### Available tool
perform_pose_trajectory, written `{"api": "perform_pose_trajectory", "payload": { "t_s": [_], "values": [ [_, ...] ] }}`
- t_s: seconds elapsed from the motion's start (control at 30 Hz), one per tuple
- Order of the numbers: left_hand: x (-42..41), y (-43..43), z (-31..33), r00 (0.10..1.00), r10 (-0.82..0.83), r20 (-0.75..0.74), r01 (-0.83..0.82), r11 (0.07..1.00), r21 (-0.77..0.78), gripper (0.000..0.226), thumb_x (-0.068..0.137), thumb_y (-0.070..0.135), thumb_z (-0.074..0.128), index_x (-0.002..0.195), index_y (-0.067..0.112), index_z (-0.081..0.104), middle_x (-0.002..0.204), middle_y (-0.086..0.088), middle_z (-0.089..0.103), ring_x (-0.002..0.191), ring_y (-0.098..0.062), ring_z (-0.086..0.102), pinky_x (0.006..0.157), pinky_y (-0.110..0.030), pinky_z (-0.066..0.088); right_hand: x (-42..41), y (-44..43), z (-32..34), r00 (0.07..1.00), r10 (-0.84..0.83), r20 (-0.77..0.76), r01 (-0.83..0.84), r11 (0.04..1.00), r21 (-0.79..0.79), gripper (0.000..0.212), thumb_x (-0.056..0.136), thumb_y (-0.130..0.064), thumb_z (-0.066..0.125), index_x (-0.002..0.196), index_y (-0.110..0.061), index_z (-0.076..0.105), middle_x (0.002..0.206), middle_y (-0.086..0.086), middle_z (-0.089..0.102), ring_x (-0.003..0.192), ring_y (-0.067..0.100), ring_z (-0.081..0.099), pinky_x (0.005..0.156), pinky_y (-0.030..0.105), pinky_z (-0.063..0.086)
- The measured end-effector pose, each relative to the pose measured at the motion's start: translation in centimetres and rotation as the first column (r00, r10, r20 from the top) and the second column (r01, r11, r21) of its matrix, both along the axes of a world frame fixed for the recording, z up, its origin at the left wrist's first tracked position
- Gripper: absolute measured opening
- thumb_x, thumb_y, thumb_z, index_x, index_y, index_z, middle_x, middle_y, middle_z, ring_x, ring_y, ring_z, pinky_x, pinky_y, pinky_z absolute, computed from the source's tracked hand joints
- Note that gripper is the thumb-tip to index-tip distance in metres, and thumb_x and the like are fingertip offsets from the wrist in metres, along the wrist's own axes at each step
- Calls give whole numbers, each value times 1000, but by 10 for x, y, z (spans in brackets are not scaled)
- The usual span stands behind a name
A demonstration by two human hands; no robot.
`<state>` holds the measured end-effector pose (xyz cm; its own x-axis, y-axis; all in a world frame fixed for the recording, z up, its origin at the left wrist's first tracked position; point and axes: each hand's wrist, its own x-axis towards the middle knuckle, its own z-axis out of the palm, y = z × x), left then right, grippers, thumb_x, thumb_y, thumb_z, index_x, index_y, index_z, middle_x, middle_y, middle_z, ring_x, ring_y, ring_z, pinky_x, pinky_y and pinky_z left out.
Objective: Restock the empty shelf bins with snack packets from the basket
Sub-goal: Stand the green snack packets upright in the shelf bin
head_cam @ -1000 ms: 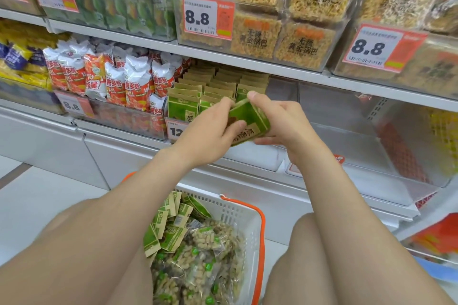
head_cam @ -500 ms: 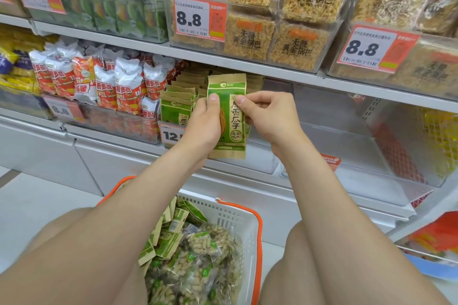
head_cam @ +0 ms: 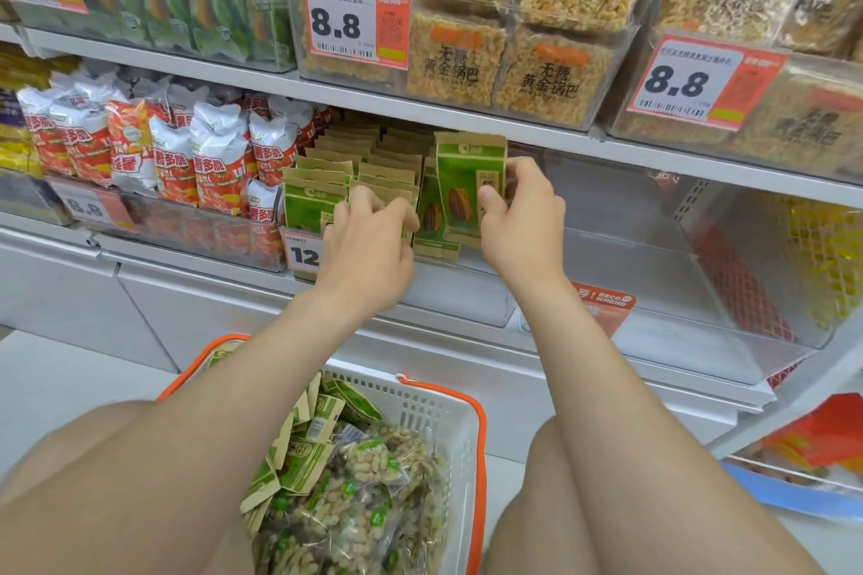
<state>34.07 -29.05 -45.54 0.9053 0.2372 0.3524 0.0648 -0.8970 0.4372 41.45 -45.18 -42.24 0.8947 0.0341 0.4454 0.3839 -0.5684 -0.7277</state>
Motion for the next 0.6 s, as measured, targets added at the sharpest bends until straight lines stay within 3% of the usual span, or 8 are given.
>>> {"api": "perform_pose_trajectory", "payload": {
  "t_s": [0.13,0.23,0.37,0.6],
  "values": [
    [-1,3,-1,994,3,-106,10,993,119,36,97,19,58,131,33,60,117,-3,36,108,-29,39,96,-44,41,14,14,-14,982,-46,-182,25,993,-119,25,104,-21,58,128,-16,58,124,10,65,97,21,41,80,32,34],
    [-2,6,-2,991,-20,-133,39,989,144,41,97,20,57,135,36,60,115,-2,34,107,-29,38,95,-44,39,30,27,-22,954,-63,-292,34,994,-104,23,102,-20,61,123,-12,59,127,15,64,106,32,57,83,35,43],
    [-3,12,-2,988,-56,-145,76,988,137,45,98,20,57,139,39,57,117,-2,37,107,-26,37,95,-45,40,48,38,-32,925,-91,-368,79,996,-48,25,99,-23,65,122,-14,62,129,17,63,116,37,62,99,43,53],
    [-4,20,-4,982,-109,-155,132,980,146,50,97,20,58,142,41,55,118,-1,40,112,-28,42,96,-46,41,50,48,-41,912,-150,-382,151,988,-28,24,92,-29,76,112,-15,72,116,11,71,107,32,67,78,32,49]
  ]
}}
